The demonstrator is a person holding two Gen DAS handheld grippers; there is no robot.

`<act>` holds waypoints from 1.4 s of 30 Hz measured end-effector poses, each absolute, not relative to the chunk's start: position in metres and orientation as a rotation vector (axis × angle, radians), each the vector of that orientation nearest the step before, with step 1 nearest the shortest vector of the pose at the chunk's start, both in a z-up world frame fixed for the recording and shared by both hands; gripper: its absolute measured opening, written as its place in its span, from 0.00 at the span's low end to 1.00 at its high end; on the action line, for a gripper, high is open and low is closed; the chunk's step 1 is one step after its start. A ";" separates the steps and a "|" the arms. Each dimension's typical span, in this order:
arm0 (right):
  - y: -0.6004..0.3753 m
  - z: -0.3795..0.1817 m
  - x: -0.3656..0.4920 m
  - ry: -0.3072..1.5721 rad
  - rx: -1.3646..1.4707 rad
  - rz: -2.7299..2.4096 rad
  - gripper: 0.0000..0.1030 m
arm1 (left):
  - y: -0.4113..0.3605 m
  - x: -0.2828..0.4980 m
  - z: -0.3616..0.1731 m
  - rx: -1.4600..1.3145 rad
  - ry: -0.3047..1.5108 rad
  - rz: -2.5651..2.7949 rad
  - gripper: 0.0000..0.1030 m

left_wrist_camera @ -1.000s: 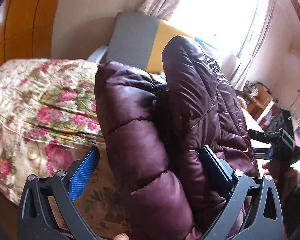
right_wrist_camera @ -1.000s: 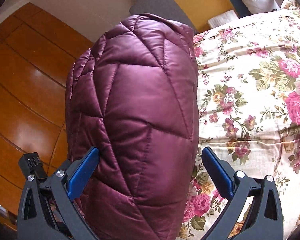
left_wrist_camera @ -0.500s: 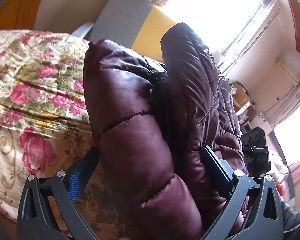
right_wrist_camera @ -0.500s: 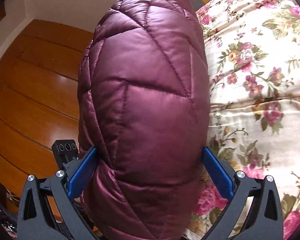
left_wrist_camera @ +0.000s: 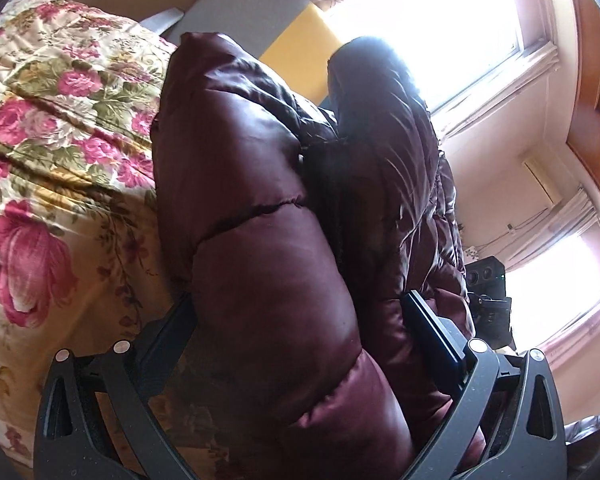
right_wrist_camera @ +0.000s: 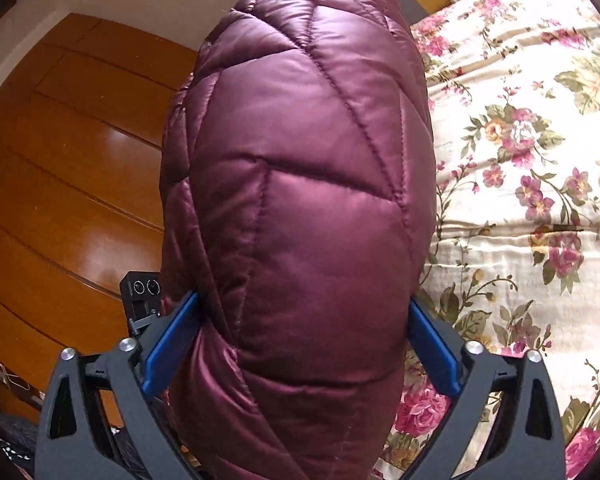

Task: Fold large clothes

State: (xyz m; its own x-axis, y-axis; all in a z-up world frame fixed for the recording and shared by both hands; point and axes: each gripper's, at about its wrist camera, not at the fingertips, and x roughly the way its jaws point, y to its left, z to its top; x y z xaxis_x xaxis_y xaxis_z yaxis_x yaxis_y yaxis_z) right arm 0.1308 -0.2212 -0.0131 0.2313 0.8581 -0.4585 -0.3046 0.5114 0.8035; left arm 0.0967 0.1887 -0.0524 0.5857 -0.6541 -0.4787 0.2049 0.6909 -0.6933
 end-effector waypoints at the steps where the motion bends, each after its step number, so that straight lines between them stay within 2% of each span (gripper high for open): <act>1: -0.220 -0.010 0.128 1.038 0.628 0.872 0.84 | 0.188 0.097 -0.053 -0.634 0.794 -0.547 0.96; 3: -0.223 -0.002 0.120 1.023 0.619 0.860 0.77 | 0.182 0.100 -0.051 -0.638 0.789 -0.560 0.96; 10: -0.254 0.037 0.095 0.919 0.555 0.814 0.73 | 0.135 0.112 -0.031 -0.614 0.767 -0.678 0.96; 17: -0.346 0.073 0.078 0.787 0.547 0.630 0.72 | 0.008 0.173 0.002 -0.461 0.789 -0.877 0.95; 18: -0.364 0.077 0.078 0.762 0.550 0.591 0.72 | -0.011 0.181 0.008 -0.448 0.787 -0.910 0.92; 21: -0.414 0.084 0.075 0.709 0.581 0.489 0.71 | -0.075 0.204 0.026 -0.363 0.785 -0.961 0.92; 26: -0.478 0.045 0.074 0.751 0.626 0.324 0.70 | -0.162 0.234 0.002 -0.195 0.900 -0.948 0.89; 29: -0.492 0.010 0.066 0.807 0.647 0.258 0.74 | -0.181 0.228 -0.025 -0.140 0.929 -0.900 0.89; 31: -0.497 0.006 0.055 0.793 0.682 0.265 0.80 | -0.179 0.219 -0.027 -0.135 0.906 -0.899 0.89; 33: -0.499 0.012 0.045 0.799 0.670 0.252 0.92 | -0.178 0.214 -0.024 -0.133 0.897 -0.879 0.89; 38: -0.507 0.059 0.046 0.725 0.595 0.182 0.92 | -0.177 0.197 -0.008 -0.149 0.877 -0.807 0.89; 42: -0.480 0.100 0.075 0.654 0.412 0.059 0.92 | -0.177 0.172 0.001 -0.105 0.820 -0.737 0.89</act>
State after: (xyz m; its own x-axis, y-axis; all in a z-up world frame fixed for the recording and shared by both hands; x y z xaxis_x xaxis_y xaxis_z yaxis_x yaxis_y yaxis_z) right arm 0.0752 -0.4803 0.1001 0.7948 0.1810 -0.5792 0.0754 0.9176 0.3902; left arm 0.1725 -0.1773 0.0011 0.4516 -0.6342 -0.6276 0.5564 0.7500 -0.3575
